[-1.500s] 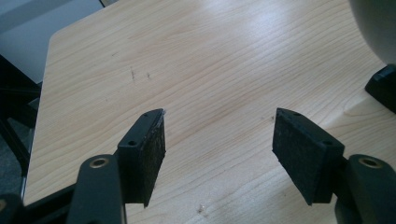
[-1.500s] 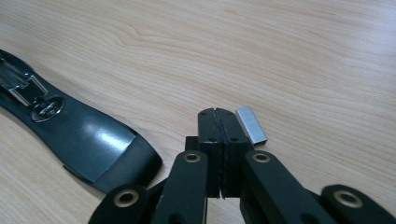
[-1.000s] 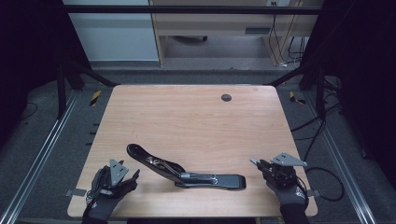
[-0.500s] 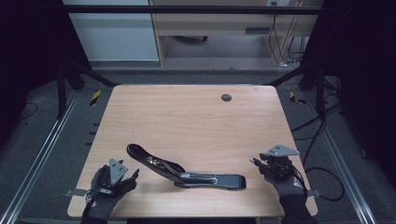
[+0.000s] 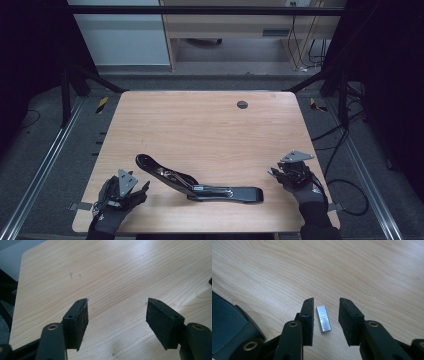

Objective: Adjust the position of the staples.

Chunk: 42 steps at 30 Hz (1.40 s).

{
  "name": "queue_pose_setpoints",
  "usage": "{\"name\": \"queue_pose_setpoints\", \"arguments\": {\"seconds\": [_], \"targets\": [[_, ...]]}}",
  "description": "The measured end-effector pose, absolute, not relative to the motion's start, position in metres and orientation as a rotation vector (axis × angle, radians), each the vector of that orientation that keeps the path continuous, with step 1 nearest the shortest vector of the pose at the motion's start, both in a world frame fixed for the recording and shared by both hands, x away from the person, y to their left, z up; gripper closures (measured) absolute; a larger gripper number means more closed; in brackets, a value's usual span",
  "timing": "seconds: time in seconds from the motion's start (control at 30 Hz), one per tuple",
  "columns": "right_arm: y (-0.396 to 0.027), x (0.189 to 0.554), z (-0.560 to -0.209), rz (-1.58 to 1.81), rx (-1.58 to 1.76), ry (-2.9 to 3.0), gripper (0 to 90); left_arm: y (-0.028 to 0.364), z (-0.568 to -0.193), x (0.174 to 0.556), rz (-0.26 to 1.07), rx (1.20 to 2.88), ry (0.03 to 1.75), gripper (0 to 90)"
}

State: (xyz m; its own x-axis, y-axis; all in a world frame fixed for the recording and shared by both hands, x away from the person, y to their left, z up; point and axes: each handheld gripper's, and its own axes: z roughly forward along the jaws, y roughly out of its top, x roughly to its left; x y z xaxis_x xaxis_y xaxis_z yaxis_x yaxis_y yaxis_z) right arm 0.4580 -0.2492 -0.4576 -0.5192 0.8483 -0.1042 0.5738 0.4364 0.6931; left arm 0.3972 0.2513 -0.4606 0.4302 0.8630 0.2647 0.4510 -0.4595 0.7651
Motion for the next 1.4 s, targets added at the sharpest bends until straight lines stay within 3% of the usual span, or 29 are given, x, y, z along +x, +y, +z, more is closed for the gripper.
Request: {"name": "queue_pose_setpoints", "arguments": {"seconds": [0.97, 1.4], "targets": [[-0.244, 0.481, -0.482, 0.728, 1.216, 2.364, 77.5, 0.251, -0.462, 0.399, 0.877, 2.101, 1.099, 33.7], [-0.245, 0.482, -0.483, 0.715, 1.235, 2.367, 77.7, 0.251, -0.462, 0.399, 0.878, 2.104, 1.099, 33.7]]}}
